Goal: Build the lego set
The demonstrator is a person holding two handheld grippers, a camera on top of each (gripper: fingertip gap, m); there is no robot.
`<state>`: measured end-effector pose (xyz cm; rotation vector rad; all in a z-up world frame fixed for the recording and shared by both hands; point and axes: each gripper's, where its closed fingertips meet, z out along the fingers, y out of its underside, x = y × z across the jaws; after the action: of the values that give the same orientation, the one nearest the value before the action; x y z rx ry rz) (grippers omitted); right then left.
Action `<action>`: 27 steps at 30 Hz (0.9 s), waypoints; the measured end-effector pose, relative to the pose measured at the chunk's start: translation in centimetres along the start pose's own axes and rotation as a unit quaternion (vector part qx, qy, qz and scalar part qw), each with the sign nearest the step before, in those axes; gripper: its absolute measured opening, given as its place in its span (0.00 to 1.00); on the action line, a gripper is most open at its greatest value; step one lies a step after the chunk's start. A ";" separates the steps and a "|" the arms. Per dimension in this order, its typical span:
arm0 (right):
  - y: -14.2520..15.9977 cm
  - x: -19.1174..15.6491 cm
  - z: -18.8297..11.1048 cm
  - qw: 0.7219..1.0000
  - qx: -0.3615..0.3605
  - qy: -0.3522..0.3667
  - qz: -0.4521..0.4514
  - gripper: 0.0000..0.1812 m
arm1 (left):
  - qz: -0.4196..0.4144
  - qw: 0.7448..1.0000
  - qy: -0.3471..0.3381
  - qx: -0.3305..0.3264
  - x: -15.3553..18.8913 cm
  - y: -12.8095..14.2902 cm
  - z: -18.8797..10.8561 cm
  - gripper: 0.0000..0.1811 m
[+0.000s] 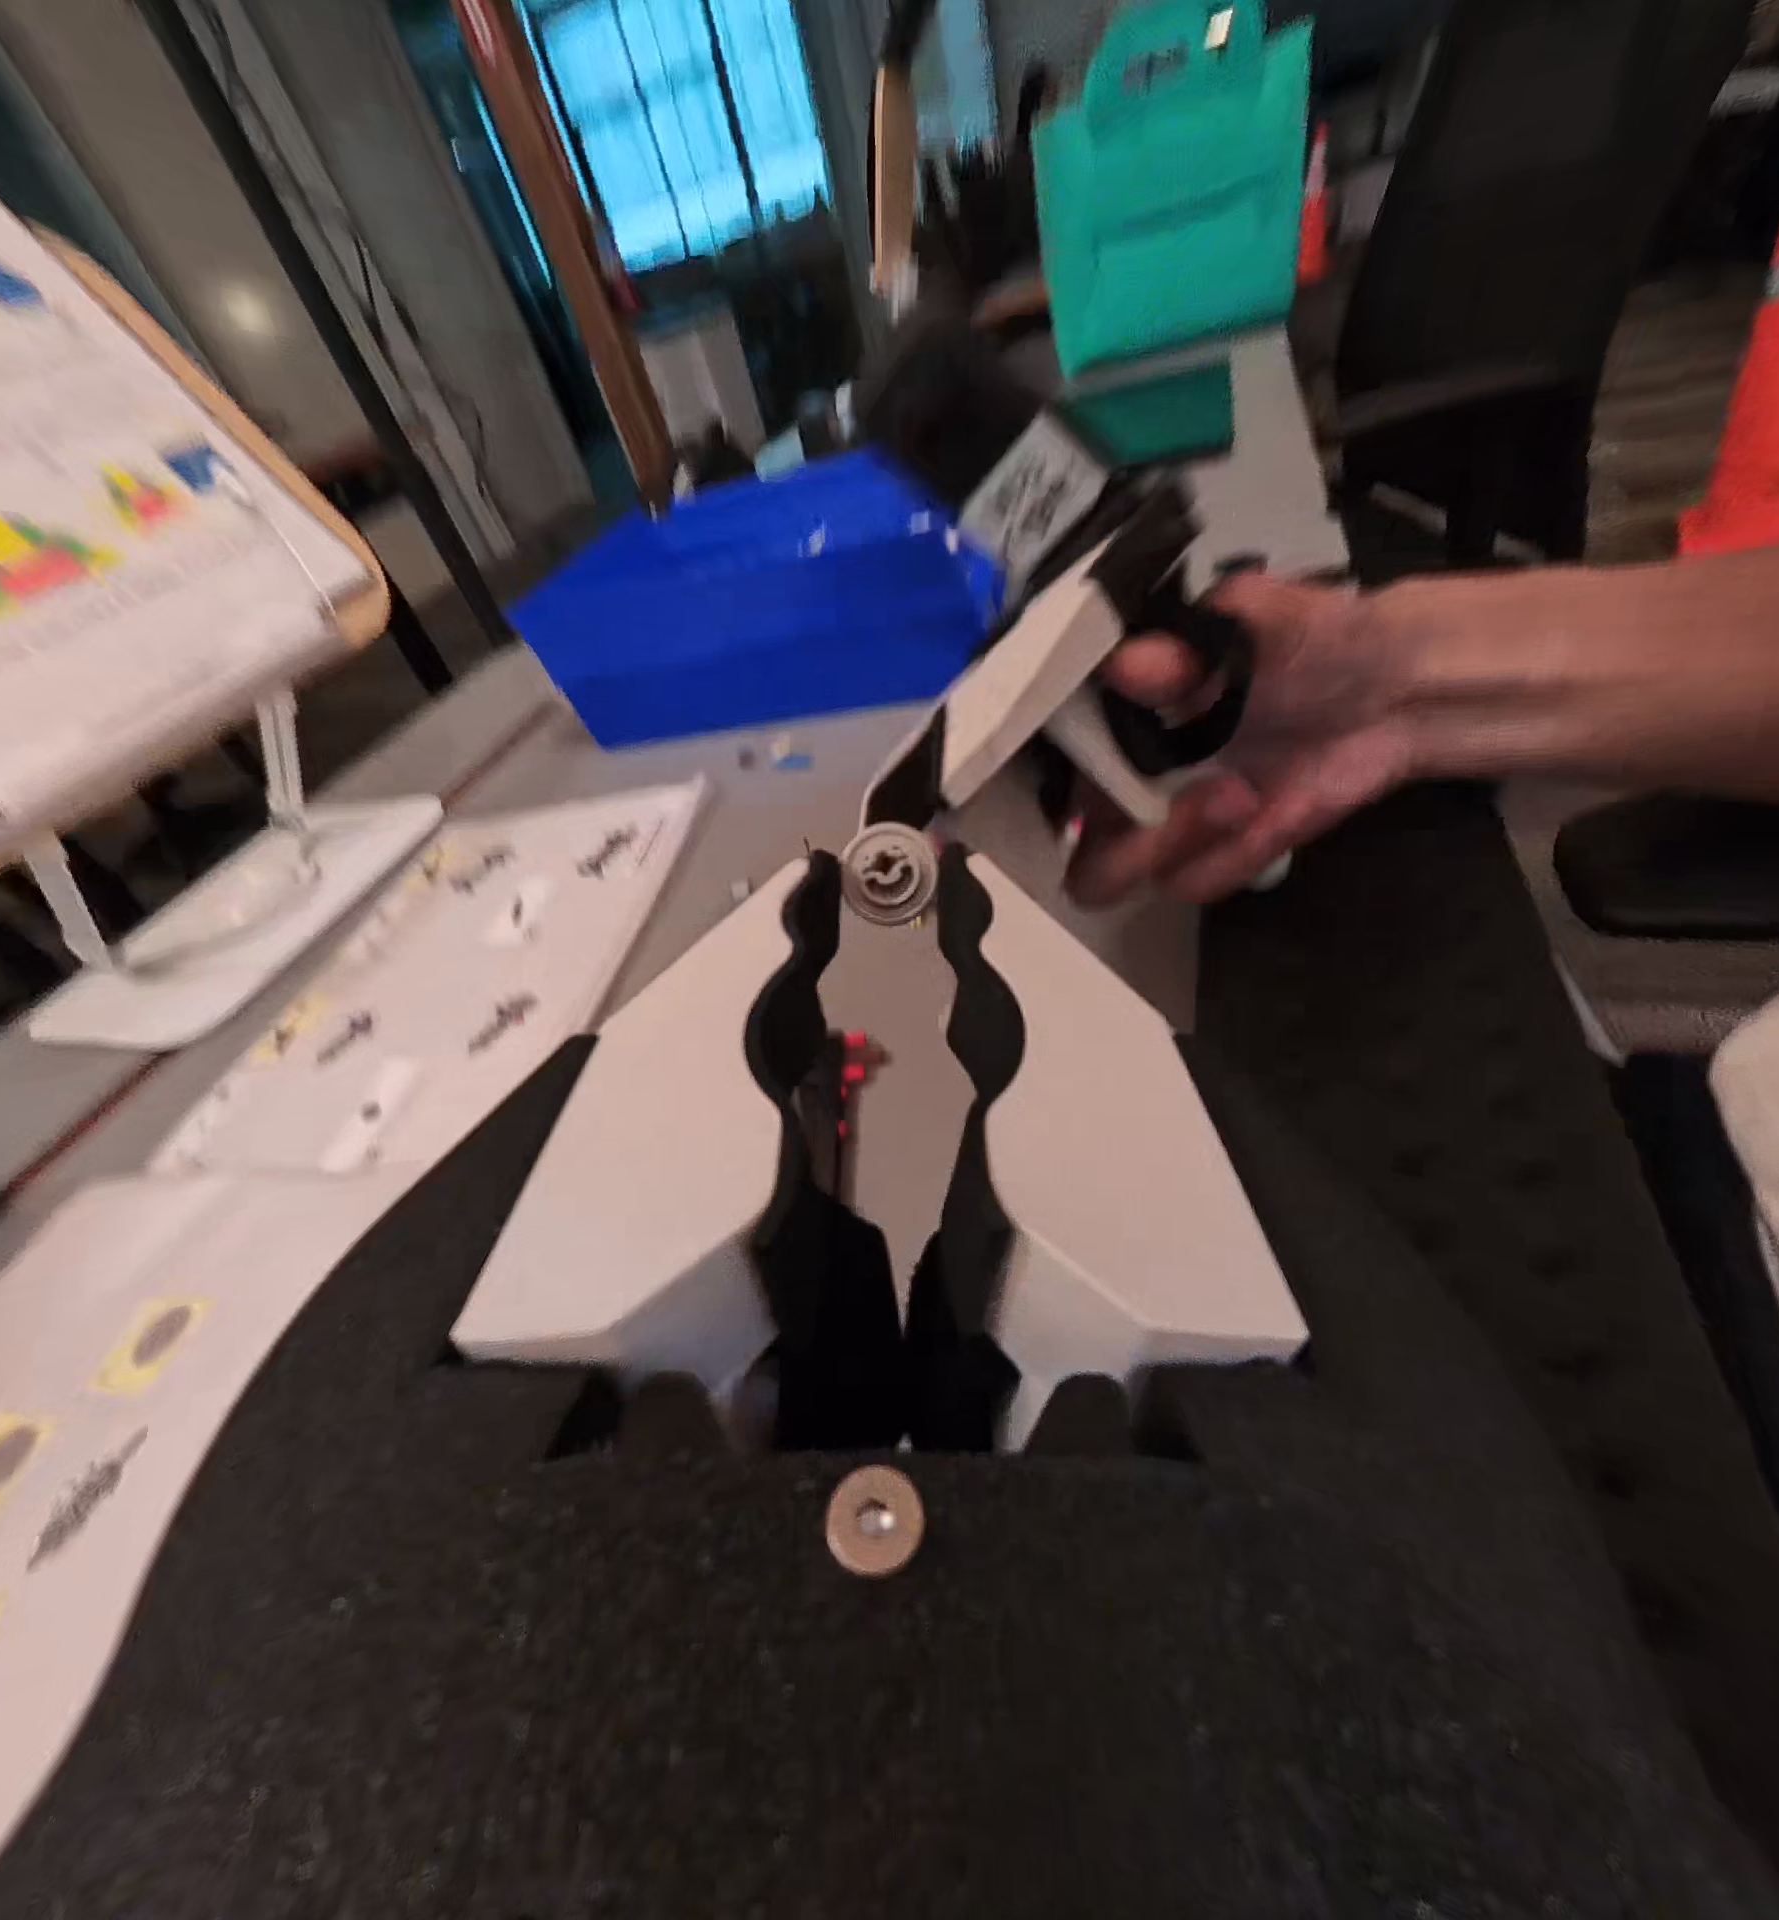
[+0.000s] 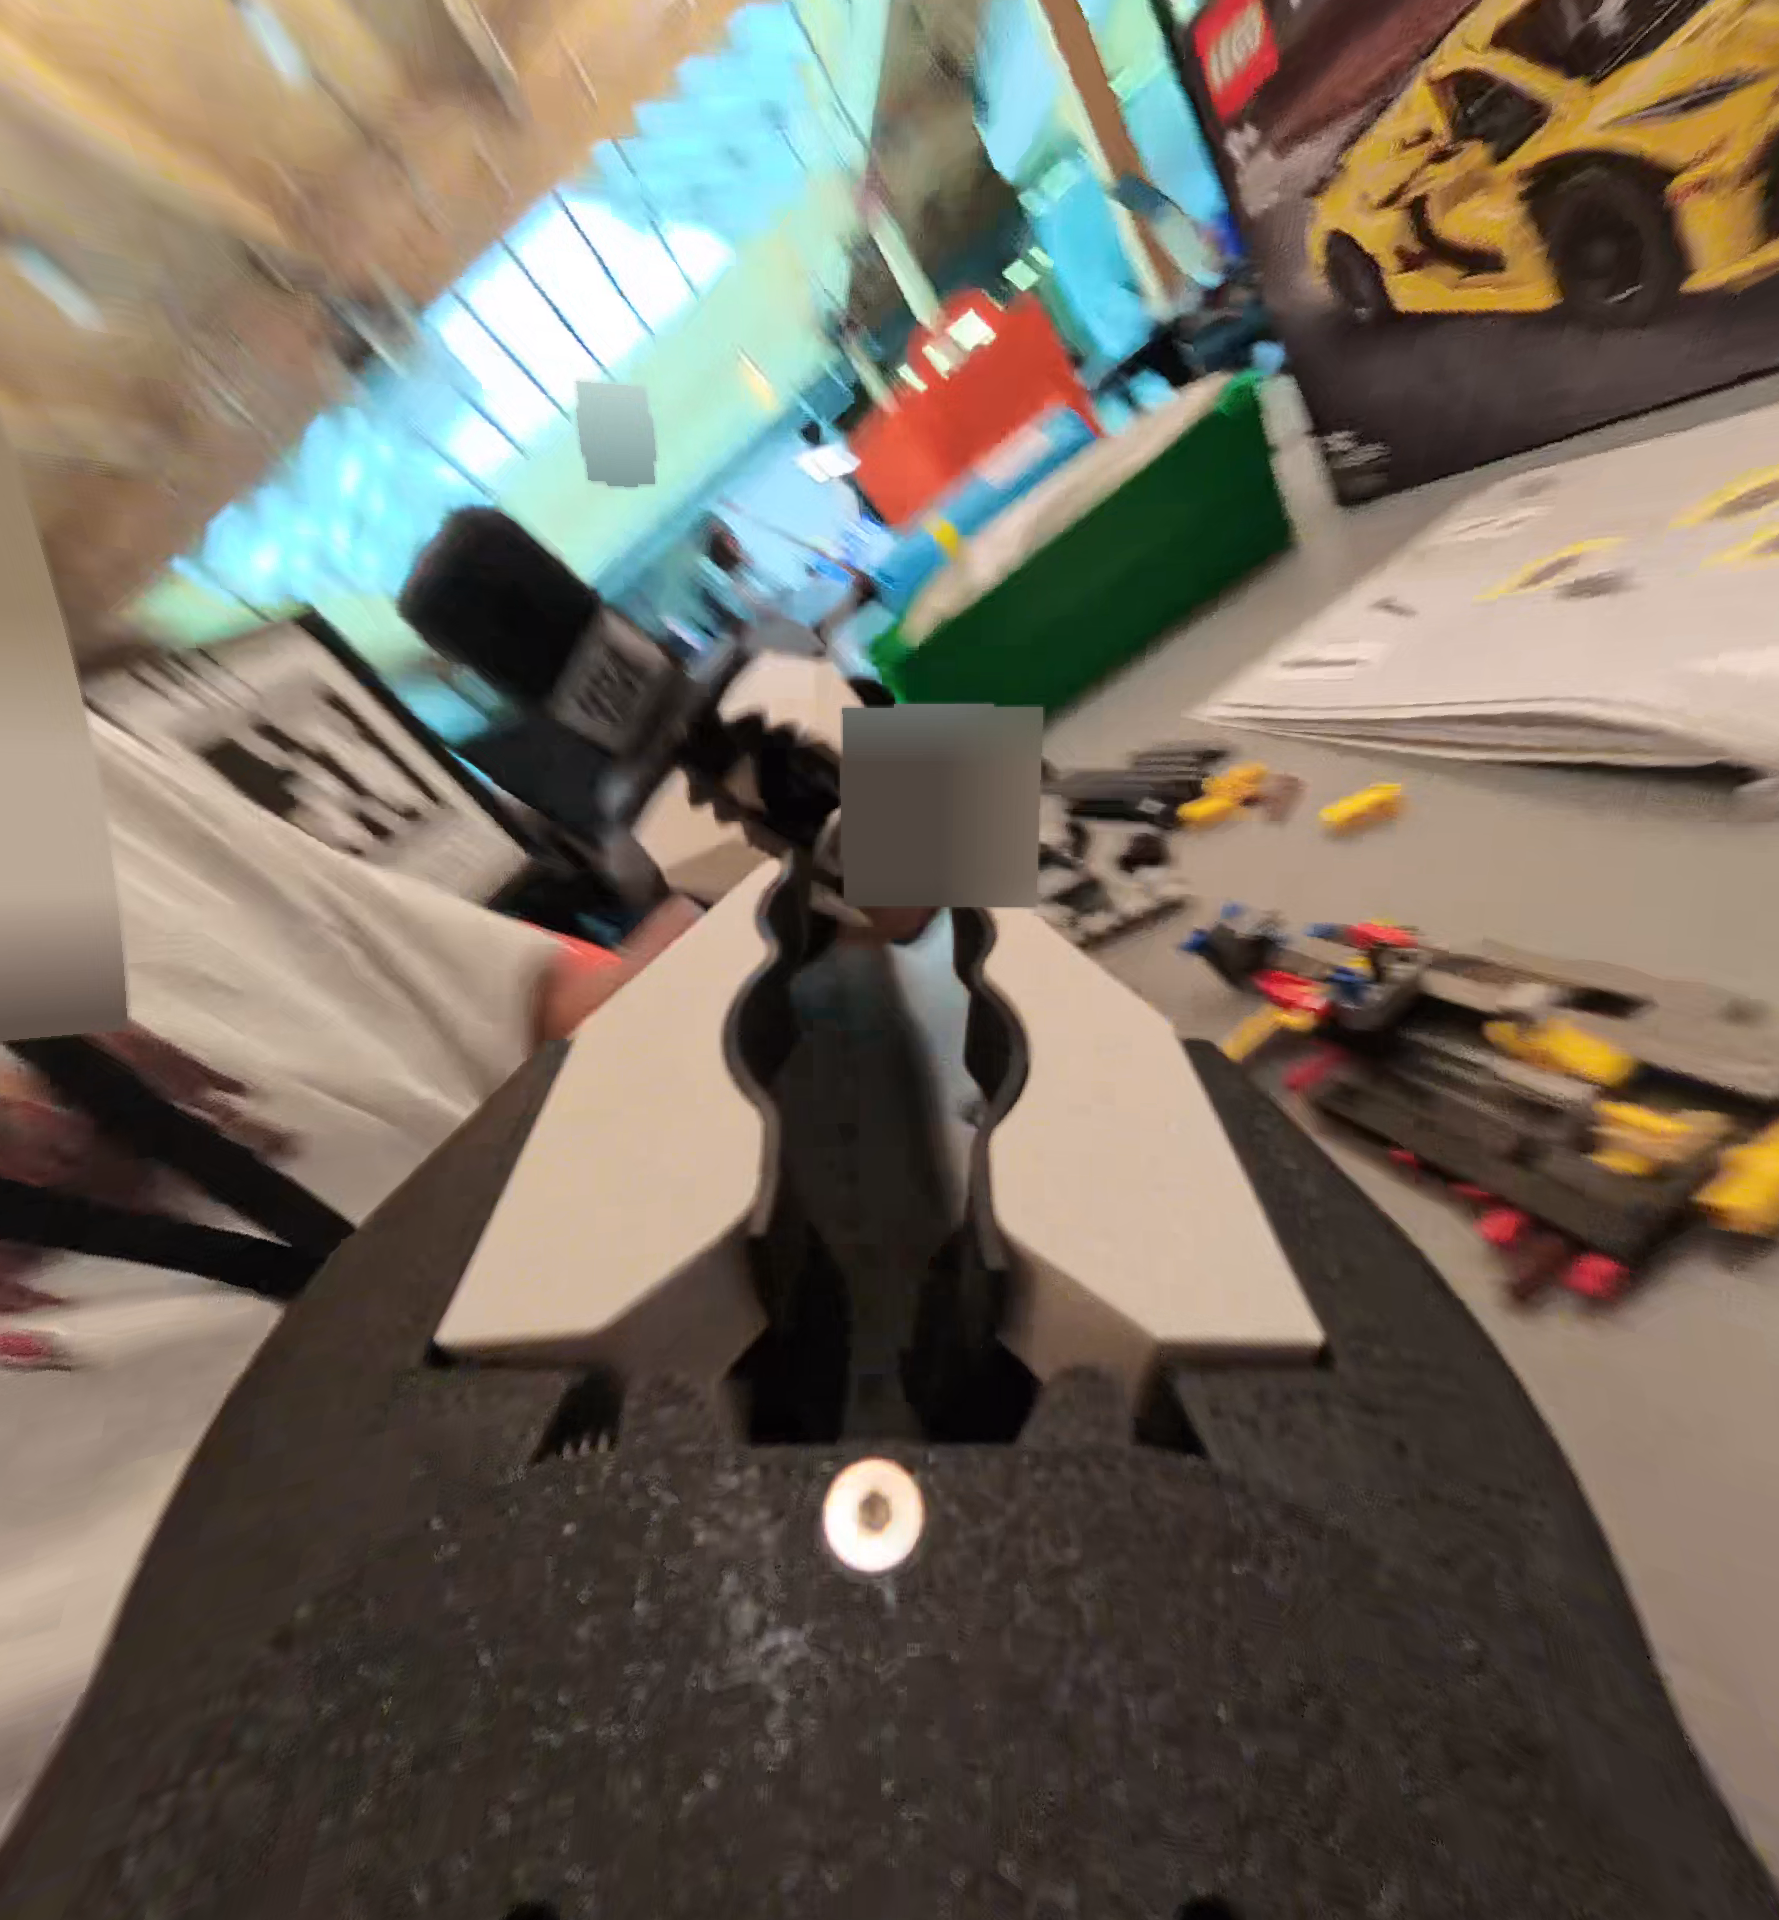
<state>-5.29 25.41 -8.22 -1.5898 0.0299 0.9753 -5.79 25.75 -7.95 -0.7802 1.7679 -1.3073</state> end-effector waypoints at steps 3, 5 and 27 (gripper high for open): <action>-0.8 -1.6 0.4 0.985 0.035 -0.127 0.114 0.19 | -0.022 0.997 0.011 0.070 0.4 -2.7 -0.8 0.10; -1.0 -2.6 0.9 0.980 0.048 -0.163 0.109 0.16 | -0.056 0.993 0.018 0.099 0.5 -3.6 -1.0 0.10; -0.5 -5.5 1.9 0.950 0.033 -0.268 0.155 0.10 | 0.021 0.997 -0.007 0.074 1.9 -3.5 -1.5 0.10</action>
<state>-9.66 24.52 -4.48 -1.2338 -0.0658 1.6128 -7.95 23.86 -4.81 -0.6652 1.6458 -1.3842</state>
